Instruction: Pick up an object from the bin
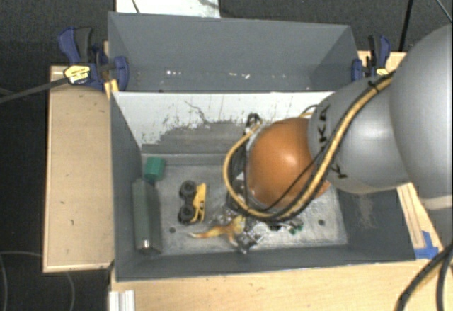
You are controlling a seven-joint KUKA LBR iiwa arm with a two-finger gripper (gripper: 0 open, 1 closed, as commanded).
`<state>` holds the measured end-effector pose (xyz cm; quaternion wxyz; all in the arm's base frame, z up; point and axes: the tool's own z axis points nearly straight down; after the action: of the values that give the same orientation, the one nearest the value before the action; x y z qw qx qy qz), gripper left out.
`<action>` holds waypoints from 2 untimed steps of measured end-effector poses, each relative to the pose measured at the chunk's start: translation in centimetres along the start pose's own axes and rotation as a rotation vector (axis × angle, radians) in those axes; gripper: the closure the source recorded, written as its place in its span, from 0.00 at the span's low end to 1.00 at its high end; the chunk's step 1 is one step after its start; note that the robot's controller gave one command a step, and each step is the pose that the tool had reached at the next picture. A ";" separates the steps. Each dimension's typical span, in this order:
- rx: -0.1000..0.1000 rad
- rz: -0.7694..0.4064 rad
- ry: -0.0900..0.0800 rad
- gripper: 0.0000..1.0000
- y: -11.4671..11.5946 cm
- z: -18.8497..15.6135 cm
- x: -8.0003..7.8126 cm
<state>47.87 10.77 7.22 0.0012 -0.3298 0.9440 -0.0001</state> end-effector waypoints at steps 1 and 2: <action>0.000 0.001 0.000 1.00 0.0 0.0 0.0; 0.000 0.001 -0.001 1.00 0.0 -0.2 0.0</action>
Offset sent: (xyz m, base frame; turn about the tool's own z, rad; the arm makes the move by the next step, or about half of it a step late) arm 0.0000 -0.0001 0.0164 0.0000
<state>47.83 10.75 7.46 0.0017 -0.3293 0.9442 0.0002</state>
